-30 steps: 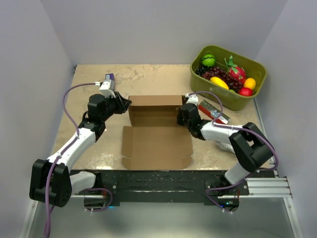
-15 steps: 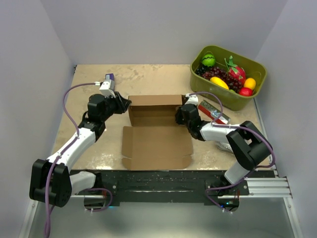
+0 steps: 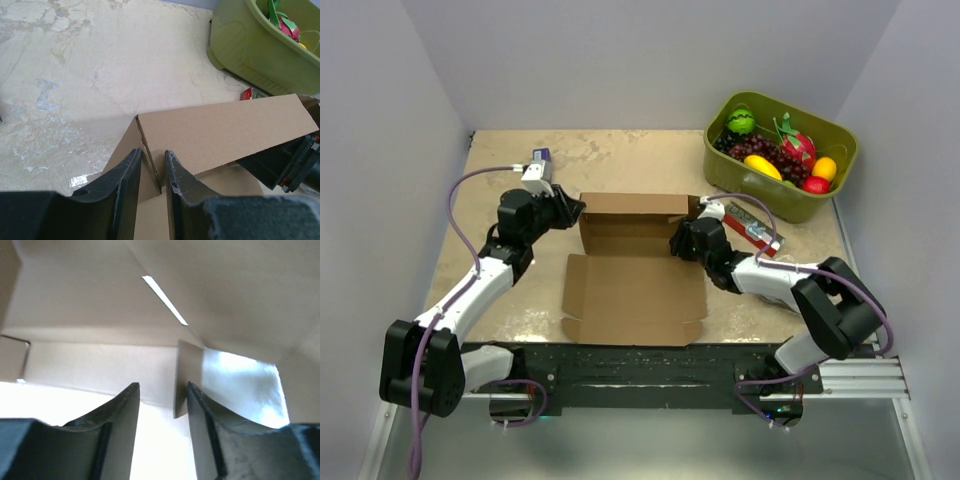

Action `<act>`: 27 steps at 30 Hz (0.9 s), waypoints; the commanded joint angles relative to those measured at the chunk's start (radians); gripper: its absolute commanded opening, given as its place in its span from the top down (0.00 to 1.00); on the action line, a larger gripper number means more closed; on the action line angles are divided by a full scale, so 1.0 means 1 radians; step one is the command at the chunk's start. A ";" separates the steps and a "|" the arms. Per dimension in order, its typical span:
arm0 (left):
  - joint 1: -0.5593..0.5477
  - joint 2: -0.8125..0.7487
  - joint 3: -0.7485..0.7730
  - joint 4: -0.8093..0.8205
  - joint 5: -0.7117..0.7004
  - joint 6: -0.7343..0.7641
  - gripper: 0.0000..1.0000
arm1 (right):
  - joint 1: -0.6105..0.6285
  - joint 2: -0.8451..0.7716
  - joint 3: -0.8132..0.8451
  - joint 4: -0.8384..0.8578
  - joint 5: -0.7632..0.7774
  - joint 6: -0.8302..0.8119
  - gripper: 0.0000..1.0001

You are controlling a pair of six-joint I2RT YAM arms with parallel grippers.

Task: Fold the paper box

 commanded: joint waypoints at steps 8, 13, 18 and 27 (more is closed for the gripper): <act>-0.016 0.035 -0.039 -0.246 -0.002 0.050 0.70 | 0.002 -0.198 -0.034 -0.172 0.130 0.028 0.44; -0.018 0.032 -0.039 -0.247 -0.005 0.052 0.70 | -0.025 -0.183 -0.024 -0.190 0.150 0.039 0.58; -0.021 0.028 -0.039 -0.247 -0.008 0.054 0.70 | -0.050 -0.126 -0.018 -0.169 0.151 0.030 0.78; -0.025 0.032 -0.039 -0.247 -0.010 0.055 0.70 | -0.051 -0.042 0.005 -0.010 0.032 -0.021 0.87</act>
